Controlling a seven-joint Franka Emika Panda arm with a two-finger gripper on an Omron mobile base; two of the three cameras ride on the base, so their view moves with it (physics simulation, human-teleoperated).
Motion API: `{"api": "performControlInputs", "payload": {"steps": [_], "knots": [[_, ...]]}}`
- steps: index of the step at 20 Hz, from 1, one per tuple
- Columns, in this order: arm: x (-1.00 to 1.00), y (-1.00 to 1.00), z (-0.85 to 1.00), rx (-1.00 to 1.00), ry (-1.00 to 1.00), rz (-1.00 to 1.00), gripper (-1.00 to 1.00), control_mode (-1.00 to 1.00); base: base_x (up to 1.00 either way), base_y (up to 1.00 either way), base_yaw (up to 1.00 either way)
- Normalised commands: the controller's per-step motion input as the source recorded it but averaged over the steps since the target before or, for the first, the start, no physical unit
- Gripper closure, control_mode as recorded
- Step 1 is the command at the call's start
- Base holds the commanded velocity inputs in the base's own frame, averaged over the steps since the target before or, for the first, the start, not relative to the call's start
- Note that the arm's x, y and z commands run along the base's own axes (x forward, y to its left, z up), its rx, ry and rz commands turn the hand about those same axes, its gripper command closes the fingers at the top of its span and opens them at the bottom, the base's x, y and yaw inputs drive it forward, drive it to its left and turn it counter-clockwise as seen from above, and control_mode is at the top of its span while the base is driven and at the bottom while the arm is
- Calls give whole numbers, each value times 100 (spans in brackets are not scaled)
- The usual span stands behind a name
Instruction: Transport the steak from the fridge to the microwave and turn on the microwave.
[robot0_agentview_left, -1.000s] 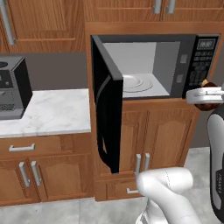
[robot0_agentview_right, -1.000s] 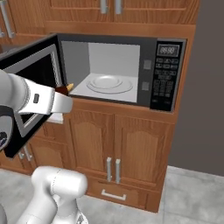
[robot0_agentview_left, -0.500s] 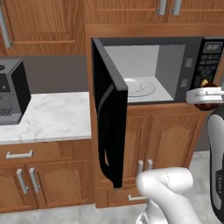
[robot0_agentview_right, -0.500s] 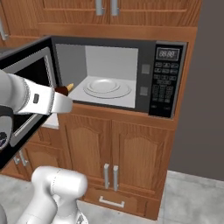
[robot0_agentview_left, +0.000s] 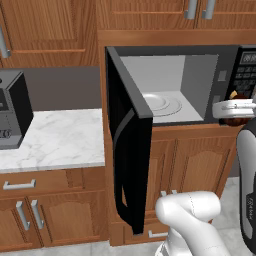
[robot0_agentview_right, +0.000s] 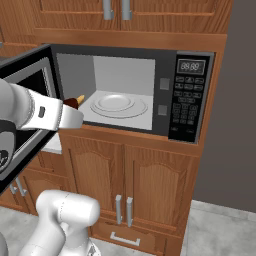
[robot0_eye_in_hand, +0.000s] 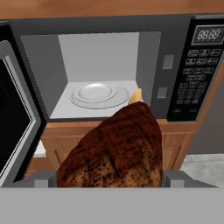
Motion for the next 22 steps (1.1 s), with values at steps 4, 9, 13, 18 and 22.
{"api": "performControlInputs", "payload": {"steps": [4,9,13,18,22], "knots": [[0,0,0,0,0,0,100,100,4,1,0],[0,0,0,0,0,0,100,100,5,6,0],[0,0,0,0,0,0,100,100,0,0,0],[1,4,0,-1,0,1,100,-100,0,0,0],[18,10,0,0,0,2,100,-100,0,0,0]]}}
